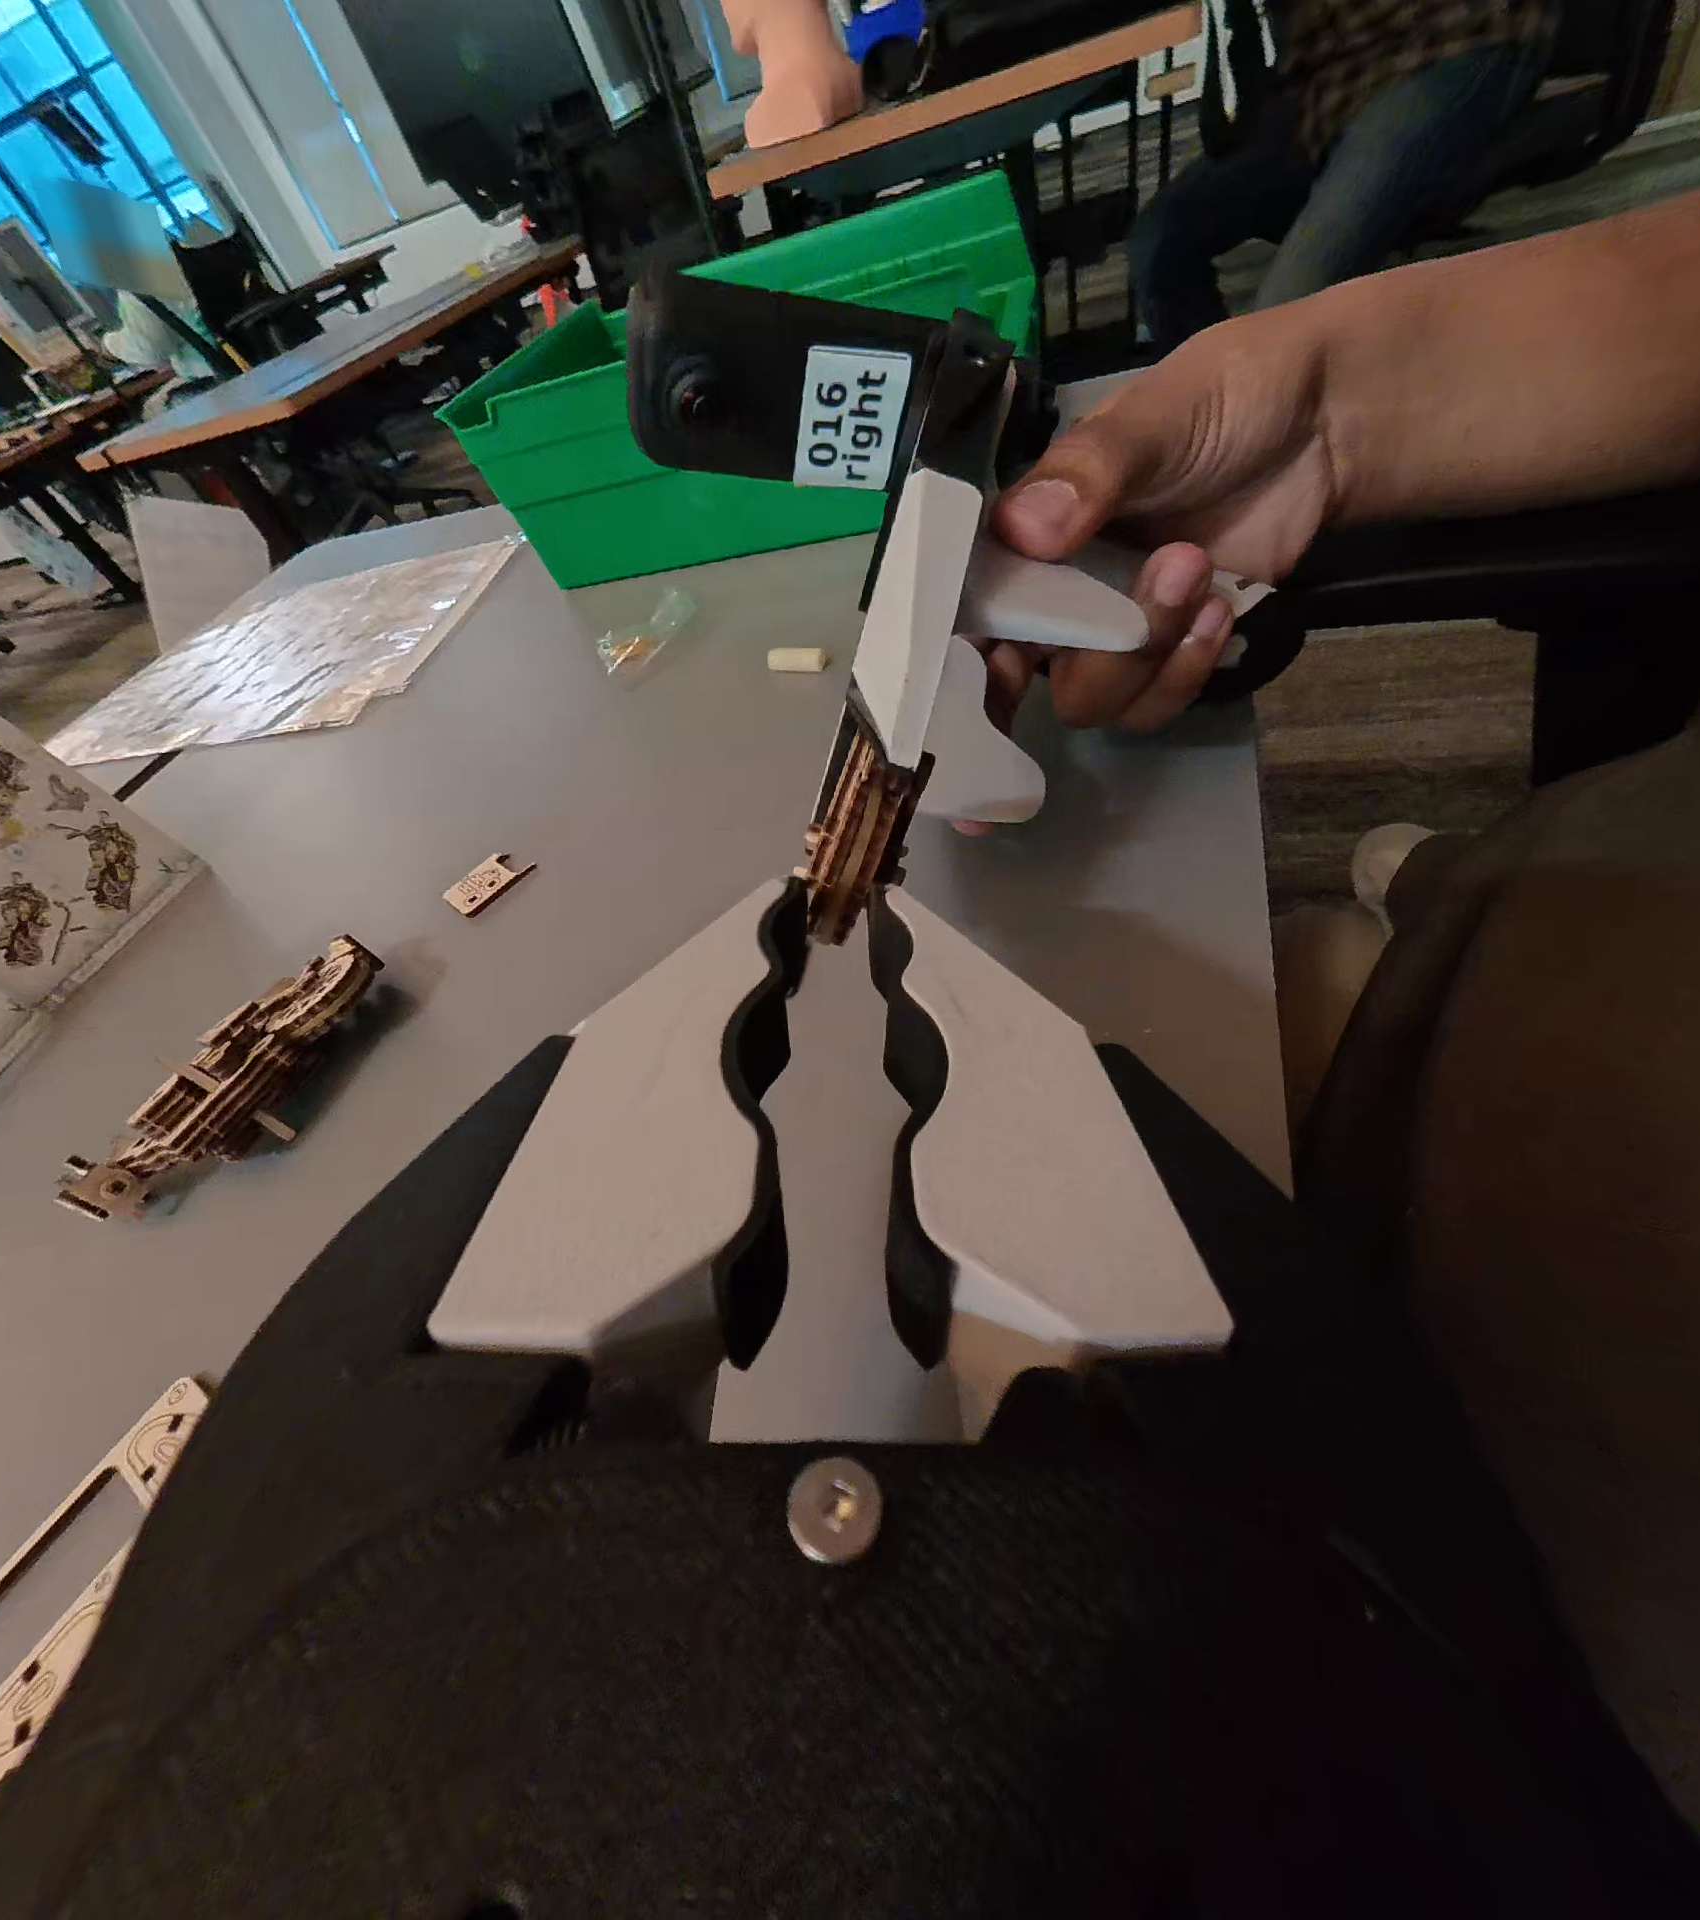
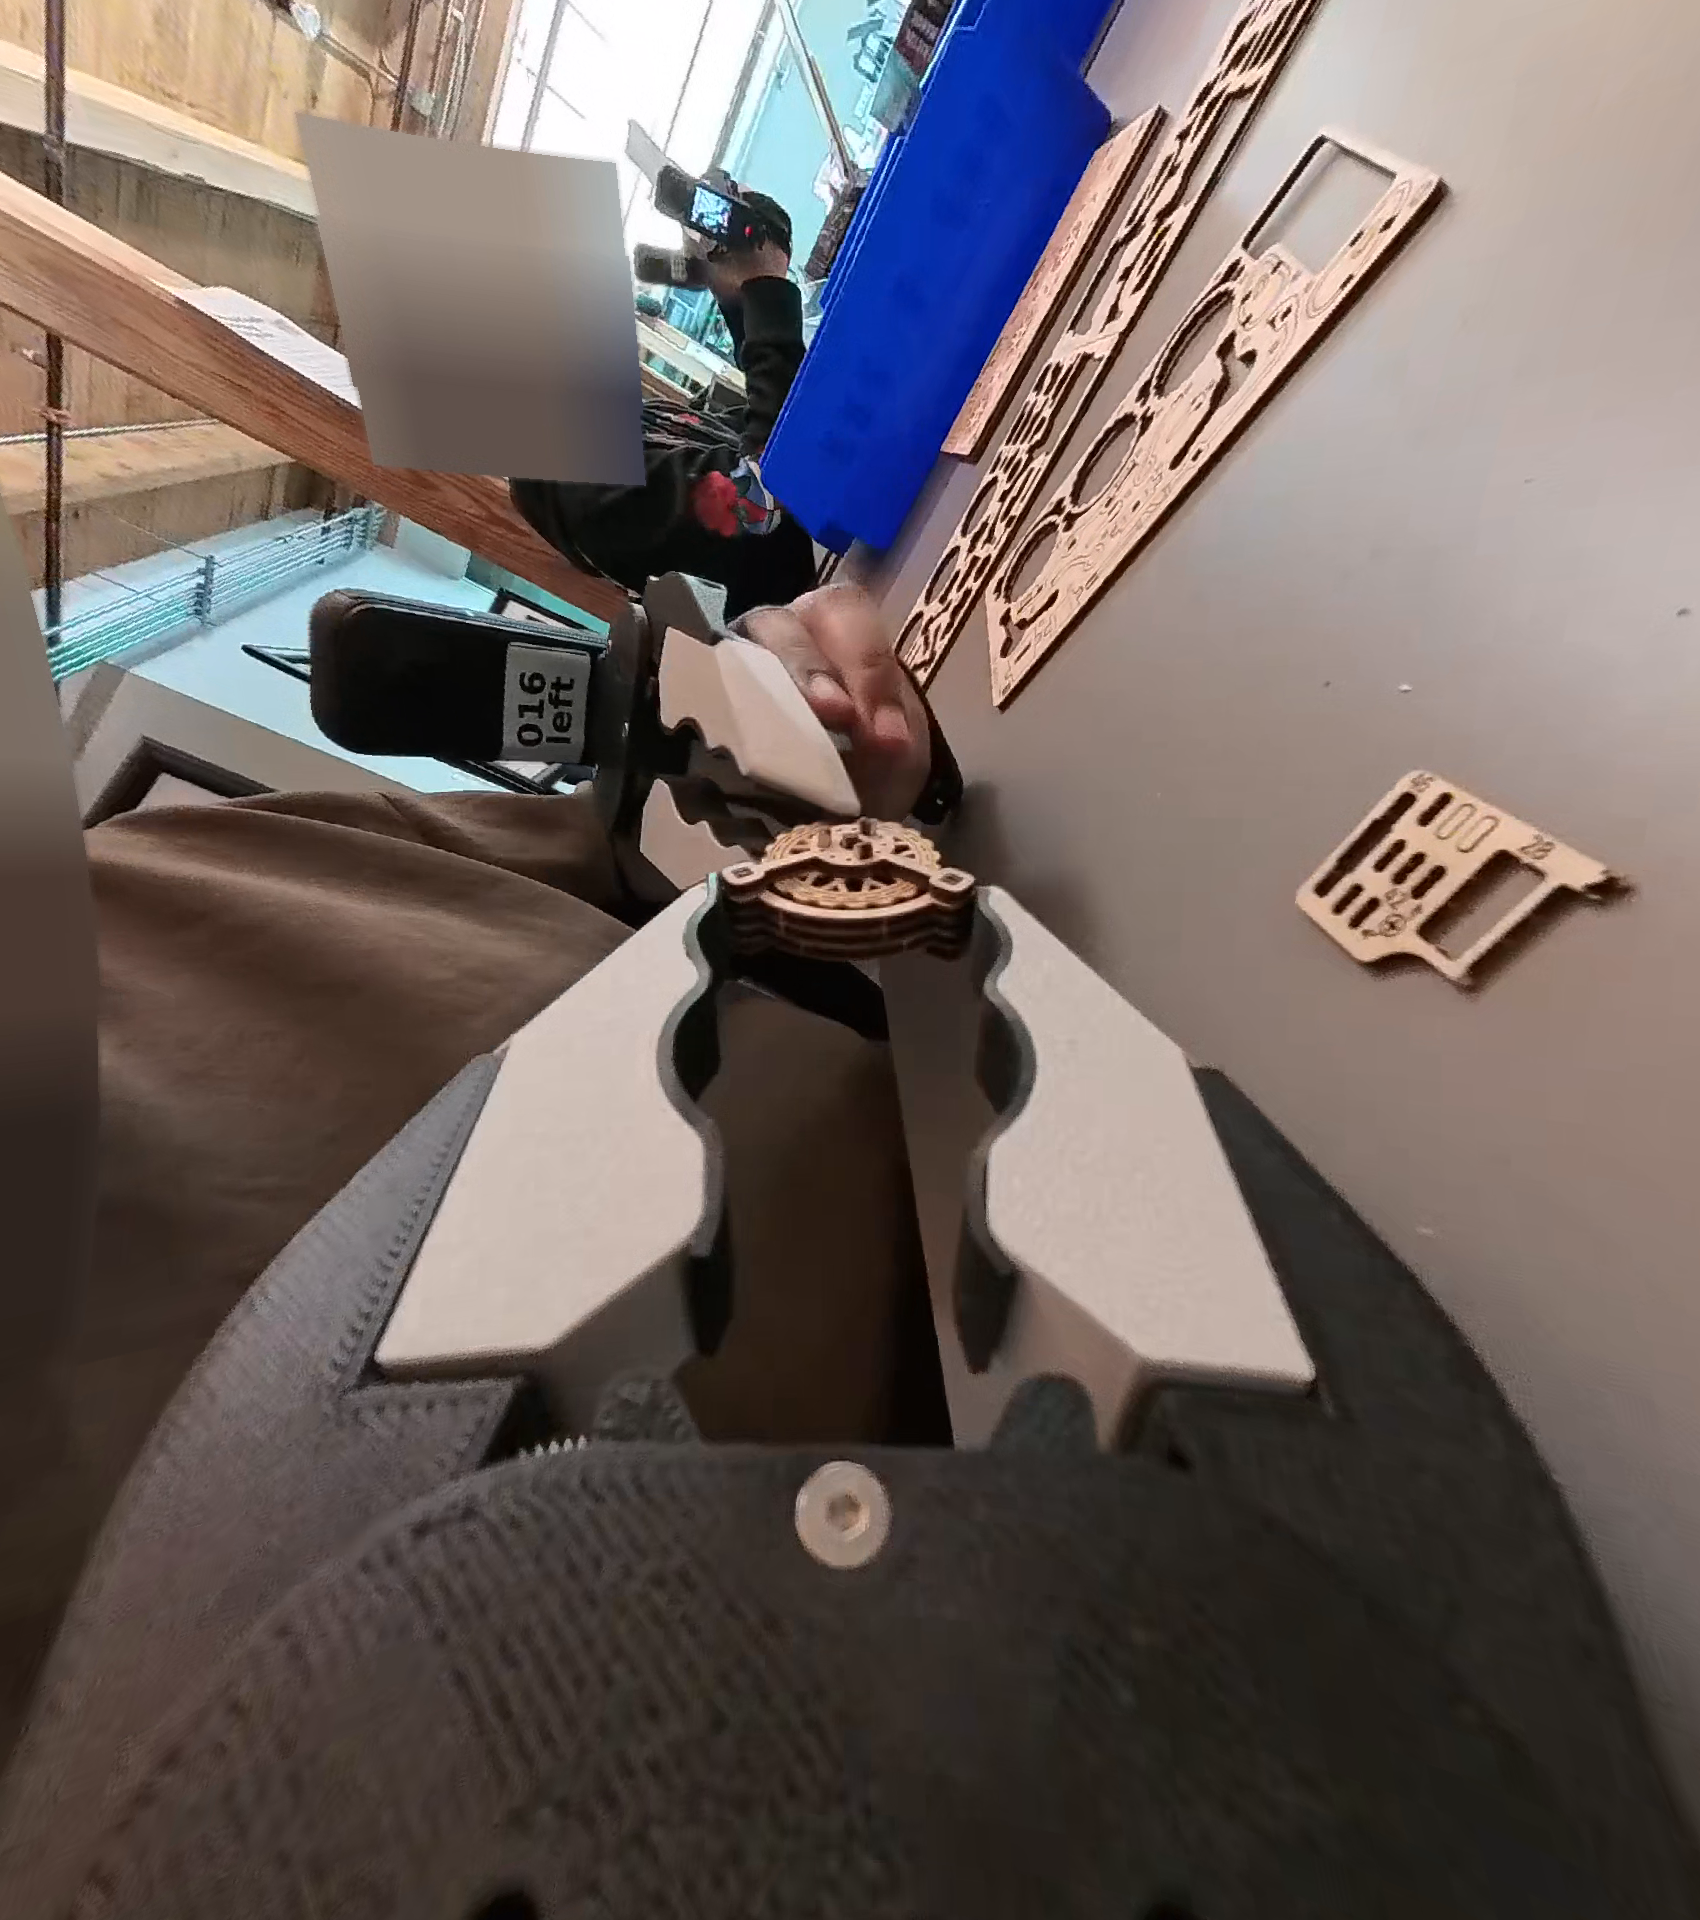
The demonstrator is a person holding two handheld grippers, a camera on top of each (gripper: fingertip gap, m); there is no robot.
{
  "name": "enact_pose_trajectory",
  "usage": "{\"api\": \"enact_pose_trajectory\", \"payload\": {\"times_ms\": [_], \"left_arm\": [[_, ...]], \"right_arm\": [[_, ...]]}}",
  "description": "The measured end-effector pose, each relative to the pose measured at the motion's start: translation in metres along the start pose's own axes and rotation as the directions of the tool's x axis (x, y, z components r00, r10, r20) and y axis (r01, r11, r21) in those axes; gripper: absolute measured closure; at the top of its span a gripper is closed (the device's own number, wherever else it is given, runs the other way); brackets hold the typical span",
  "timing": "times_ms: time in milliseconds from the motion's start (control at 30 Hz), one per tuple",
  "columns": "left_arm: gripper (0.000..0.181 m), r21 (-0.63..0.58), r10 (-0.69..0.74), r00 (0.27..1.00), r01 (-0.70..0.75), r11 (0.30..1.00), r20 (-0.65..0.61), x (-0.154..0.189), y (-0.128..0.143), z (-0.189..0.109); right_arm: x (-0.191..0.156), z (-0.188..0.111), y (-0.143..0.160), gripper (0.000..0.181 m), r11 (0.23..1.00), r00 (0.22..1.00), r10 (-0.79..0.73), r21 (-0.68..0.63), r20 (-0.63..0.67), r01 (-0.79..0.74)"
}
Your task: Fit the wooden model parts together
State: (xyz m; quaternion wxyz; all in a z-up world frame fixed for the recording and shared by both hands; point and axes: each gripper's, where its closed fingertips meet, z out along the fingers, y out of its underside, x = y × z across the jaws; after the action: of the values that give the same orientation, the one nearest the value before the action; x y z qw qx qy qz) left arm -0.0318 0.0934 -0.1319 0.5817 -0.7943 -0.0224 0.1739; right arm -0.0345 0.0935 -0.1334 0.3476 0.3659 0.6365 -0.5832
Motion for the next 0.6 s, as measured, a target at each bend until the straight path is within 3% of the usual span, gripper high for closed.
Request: {"api": "enact_pose_trajectory", "payload": {"times_ms": [200, 333, 500, 600], "left_arm": [[0.175, 0.006, -0.023, 0.999, 0.023, 1.000, -0.023, 0.002, -0.001, 0.000], [0.175, 0.042, -0.190, 0.980, 0.193, 0.980, -0.064, -0.003, -0.008, -0.003], [0.176, 0.090, -0.488, 0.853, 0.509, 0.856, -0.185, -0.016, -0.017, -0.009], [0.176, 0.091, -0.544, 0.811, 0.572, 0.815, -0.215, -0.021, -0.017, -0.011]], "right_arm": [[-0.004, -0.001, -0.002, 0.134, 0.999, 0.998, 0.031, 0.010, 0.046, -0.031], [-0.013, -0.008, -0.013, 0.126, 0.998, 0.997, -0.025, 0.057, 0.077, 0.020], [-0.020, -0.022, -0.033, 0.131, 0.975, 0.987, -0.157, 0.162, 0.033, 0.149], [-0.026, -0.025, -0.038, 0.137, 0.960, 0.977, -0.213, 0.191, 0.027, 0.204]]}}
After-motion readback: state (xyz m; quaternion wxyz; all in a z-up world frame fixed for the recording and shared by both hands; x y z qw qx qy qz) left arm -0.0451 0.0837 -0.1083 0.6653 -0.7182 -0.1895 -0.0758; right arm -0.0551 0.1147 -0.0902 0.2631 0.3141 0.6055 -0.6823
